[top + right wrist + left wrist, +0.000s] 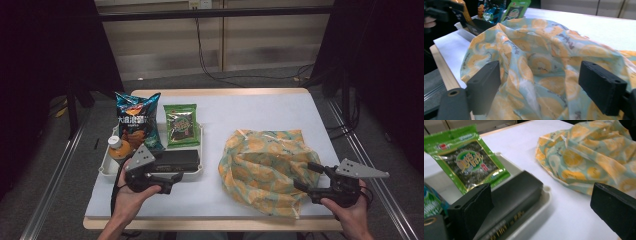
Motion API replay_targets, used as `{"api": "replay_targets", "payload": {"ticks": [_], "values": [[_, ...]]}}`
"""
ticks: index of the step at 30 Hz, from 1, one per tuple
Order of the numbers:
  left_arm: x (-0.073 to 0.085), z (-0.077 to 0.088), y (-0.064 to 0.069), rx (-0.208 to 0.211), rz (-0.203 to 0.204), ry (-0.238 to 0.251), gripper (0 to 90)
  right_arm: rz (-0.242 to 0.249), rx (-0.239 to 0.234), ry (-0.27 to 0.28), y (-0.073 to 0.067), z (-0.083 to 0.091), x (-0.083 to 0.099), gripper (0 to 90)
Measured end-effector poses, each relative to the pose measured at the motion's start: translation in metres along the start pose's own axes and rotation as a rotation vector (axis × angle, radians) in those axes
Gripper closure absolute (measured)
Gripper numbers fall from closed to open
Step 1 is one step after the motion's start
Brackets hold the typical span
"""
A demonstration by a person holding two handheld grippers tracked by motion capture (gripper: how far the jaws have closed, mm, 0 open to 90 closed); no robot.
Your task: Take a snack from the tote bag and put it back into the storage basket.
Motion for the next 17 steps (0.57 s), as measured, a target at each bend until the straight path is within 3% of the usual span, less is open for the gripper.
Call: {"api": "replay_targets", "payload": {"ticks": [4,6,7,8,11,13,15,17], "values": [[0.013,0.008,0.01,-0.008,-0.001,-0.008,4.1,-0.005,0.033,-0.007,0.001,0.01,0.006,14.0],[0.019,0.013,0.016,-0.021,0.04,0.002,4.1,-0.01,0.049,-0.008,0.002,0.016,0.01,14.0],[0.022,0.016,0.018,-0.035,0.029,-0.008,4.1,-0.01,0.052,-0.007,0.003,0.019,0.011,14.0],[0.025,0.018,0.02,-0.055,0.024,-0.022,4.1,-0.013,0.062,0.003,0.004,0.023,0.012,14.0],[0.036,0.022,0.025,-0.063,0.038,-0.011,3.8,-0.021,0.087,0.035,0.007,0.031,0.011,13.9],[0.045,0.023,0.025,-0.049,0.044,-0.014,3.4,-0.03,0.098,0.047,0.009,0.034,0.011,14.1],[0.051,0.024,0.021,-0.056,0.069,-0.026,3.6,-0.027,0.115,0.048,0.011,0.034,0.013,14.0],[0.053,0.028,0.015,-0.074,0.075,-0.006,3.8,-0.026,0.115,0.035,0.012,0.032,0.015,13.6]]}}
Point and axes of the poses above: each handheld gripper's, and its own axes: z roughly backward along the jaws, x roughly out of its underside, y roughly to its right, the point moved 4 cm from there along -z, roughly forward along the jaws, and after that the axes turned 8 degrees about -z, right-handed, at the moved point
